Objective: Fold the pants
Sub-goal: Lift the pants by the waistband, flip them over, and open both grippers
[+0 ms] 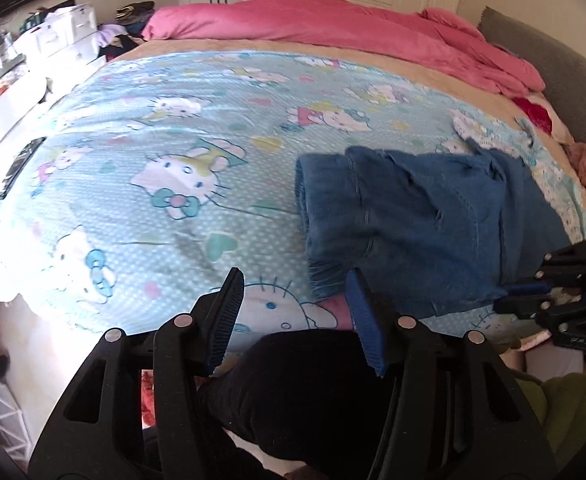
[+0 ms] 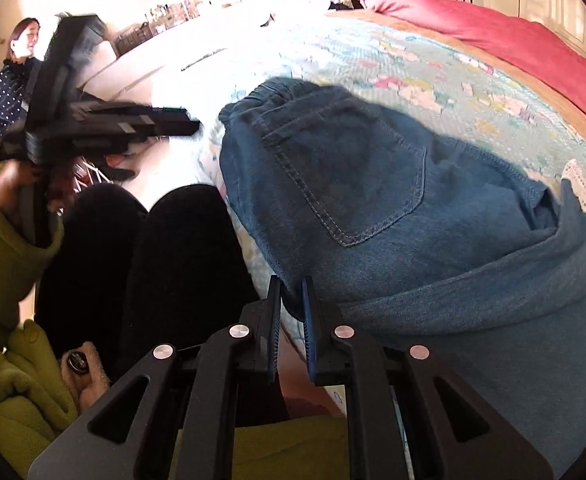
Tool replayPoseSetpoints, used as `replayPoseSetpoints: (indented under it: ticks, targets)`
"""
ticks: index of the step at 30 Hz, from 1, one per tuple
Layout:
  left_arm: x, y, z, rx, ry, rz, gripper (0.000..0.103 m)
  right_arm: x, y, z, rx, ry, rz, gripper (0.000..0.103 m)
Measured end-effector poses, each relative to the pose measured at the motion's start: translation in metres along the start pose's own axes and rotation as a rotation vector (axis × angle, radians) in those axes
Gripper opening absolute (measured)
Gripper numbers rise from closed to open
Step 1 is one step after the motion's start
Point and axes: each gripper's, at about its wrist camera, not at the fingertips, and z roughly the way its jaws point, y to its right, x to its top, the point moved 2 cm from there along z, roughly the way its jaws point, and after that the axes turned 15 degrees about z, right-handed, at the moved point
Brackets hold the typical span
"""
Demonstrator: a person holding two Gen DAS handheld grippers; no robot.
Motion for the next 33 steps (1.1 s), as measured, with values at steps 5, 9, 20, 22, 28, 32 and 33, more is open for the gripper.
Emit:
replayPoseSetpoints:
  ticks: [5,9,20,22,28,32,33]
  targets:
    - [0.033,0.011,-0.013,-0.041,0.078,-0.006,0.045,-0.002,-0.001,0.004,0.000,-0.015,-0.005,0.010]
    - [0.054,0.039,0.013,-0.119,0.054,0.028,0.040,-0.004,0.001,0.000,0.016,-0.022,0.000,0.017]
    - [0.028,0.055,0.055,-0.010,-0.076,0.131,0.038,0.026,0.035,-0.024,-0.011,0.107,0.135,0.034]
    - [0.028,0.054,0.055,-0.010,-0.074,0.129,0.038,0.025,0.038,-0.011,-0.025,0.069,0.156,0.035]
    - [0.028,0.053,0.056,-0.010,-0.066,0.123,0.038,0.018,0.048,0.013,-0.059,-0.014,0.200,0.036]
    - [0.030,0.056,0.043,0.026,-0.026,0.126,0.038,0.020,0.049,-0.013,-0.010,0.047,0.219,0.038]
    - [0.032,0.057,0.038,0.028,-0.012,0.123,0.038,0.022,0.050,-0.021,-0.013,0.071,0.219,0.044]
